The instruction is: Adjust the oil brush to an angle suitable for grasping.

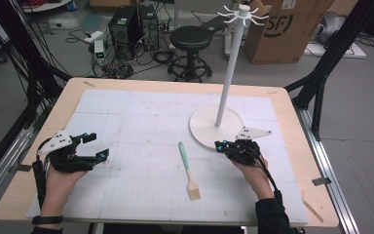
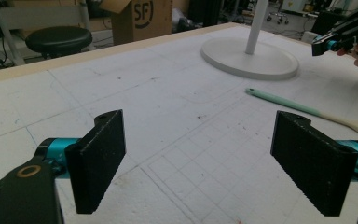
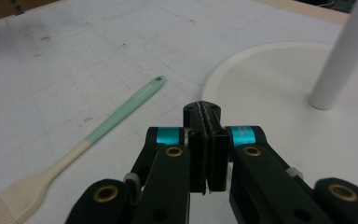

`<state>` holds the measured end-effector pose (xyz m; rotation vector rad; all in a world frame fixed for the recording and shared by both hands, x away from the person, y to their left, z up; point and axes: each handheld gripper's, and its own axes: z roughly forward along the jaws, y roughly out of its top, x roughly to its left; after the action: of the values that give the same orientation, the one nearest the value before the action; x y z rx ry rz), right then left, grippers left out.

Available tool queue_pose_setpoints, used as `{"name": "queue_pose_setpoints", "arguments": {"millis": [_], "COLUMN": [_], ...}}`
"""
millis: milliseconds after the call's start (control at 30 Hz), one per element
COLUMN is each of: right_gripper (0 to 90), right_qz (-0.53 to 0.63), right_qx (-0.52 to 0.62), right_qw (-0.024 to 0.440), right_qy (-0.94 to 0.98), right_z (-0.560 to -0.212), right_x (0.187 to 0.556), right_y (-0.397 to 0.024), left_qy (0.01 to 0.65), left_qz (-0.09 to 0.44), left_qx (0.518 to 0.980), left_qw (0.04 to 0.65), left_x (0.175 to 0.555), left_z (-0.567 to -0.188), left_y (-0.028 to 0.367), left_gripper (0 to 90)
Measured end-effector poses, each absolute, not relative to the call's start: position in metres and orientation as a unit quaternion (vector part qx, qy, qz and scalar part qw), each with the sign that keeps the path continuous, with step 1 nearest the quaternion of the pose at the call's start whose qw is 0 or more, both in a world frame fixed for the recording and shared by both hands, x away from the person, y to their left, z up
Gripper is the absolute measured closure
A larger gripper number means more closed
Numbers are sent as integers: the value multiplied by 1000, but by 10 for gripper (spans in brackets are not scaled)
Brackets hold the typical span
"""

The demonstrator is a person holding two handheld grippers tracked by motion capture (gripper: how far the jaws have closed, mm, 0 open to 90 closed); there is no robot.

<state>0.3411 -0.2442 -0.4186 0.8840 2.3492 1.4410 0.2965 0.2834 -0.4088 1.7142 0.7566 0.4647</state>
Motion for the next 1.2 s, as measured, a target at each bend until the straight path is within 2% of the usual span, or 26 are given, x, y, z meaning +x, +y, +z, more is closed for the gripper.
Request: {"name": "queue_pose_setpoints", "arguments": {"millis": [533,1200], "right_gripper": [900,900], "right_qz": [454,420], "right_qx": [272,261], "right_qw": [99,79], "right_qy": [842,865], "right_z": [-435,-450], "right_x": [362,375], "right_y": [-177,-146], "left_qy": [318,317], "left_qz": [195,192], "left_qx": [730,731], "left_qw": [572,572], "left_x": [296,295], "left_z": [-409,-409], "left_y": [282,282], "left_gripper": [185,185]}}
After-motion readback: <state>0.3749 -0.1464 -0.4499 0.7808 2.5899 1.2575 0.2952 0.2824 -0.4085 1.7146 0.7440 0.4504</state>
